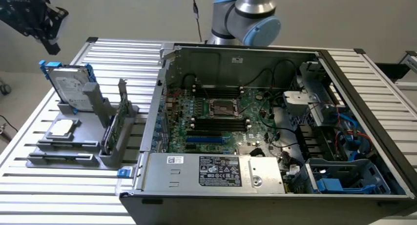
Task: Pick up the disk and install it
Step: 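Reach for the disk, then pick up the disk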
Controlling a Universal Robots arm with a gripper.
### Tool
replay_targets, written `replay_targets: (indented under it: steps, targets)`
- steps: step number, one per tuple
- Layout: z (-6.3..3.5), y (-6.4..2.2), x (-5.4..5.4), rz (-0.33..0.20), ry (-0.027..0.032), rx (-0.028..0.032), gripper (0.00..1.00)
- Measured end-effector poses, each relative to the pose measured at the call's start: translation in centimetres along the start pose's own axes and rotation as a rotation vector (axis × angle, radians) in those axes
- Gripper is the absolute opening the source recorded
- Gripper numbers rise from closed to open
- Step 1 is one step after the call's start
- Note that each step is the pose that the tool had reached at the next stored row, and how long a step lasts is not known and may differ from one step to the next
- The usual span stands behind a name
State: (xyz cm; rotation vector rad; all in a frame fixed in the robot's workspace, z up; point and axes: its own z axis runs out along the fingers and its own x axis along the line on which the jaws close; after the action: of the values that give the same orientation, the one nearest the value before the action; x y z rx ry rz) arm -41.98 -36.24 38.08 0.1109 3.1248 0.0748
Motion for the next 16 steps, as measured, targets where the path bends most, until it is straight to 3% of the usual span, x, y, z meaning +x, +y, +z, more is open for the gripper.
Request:
replay_targets:
  steps: [6,10,16]
  targets:
    - [0.19,0.99,2.2,-0.001,0.0000,0.0000,0.11]
    - [0.32,1.57,2.7,-0.006,0.0002,-0.0001,0.11]
    - [0.33,1.63,2.8,-0.015,0.0010,-0.0002,0.11]
